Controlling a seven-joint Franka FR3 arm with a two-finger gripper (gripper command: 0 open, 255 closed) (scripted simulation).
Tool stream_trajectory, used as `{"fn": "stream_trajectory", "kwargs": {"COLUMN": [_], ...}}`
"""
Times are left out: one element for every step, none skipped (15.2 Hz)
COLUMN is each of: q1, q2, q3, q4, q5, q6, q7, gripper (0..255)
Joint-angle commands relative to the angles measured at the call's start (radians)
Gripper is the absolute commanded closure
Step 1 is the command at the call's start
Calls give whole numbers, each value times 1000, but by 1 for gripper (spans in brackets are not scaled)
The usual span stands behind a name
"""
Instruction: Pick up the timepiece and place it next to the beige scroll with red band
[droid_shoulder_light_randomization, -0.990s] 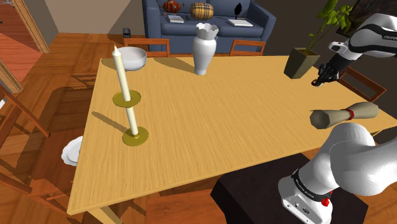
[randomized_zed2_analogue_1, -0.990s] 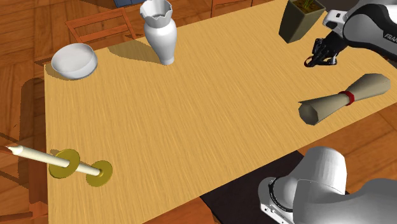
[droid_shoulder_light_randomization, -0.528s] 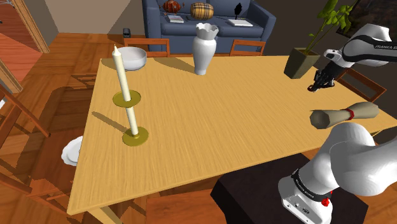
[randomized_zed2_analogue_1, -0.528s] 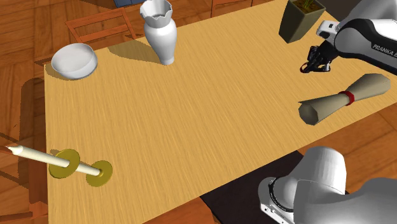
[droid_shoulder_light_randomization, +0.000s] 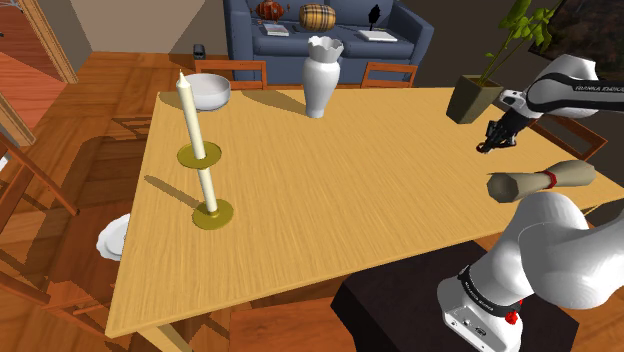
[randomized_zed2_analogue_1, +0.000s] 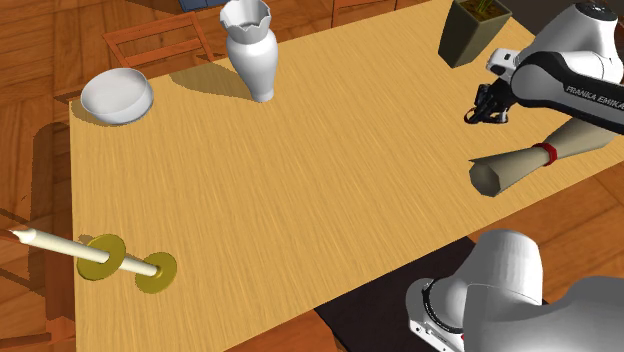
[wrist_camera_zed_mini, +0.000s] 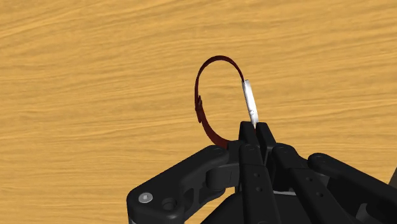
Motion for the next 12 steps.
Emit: {"fn": "stream_trajectory", "kwargs": {"q1": [14,22,31,39,50,50,50,50,50,50,50,50], "q2": [3,5,7,9,10,10,10,10,10,10,10,10], "q3": [-27,-41,-56,-71,-89,-89,-89,-89,-89,-89,-89,-89], "q4": [-12,-18,-23,-29,-34,-35,-34,-34,-34,-34,-34,-34], "q5": [-10,-16,-21,-27,-33,-34,-34,-34,-34,-34,-34,-34], "q6": [25,38,51,63,78,78,78,78,78,78,78,78], "q7": [3,4,6,7,10,10,10,10,10,10,10,10], "gripper": [255,255,255,255,255,255,255,255,255,255,255,255]}}
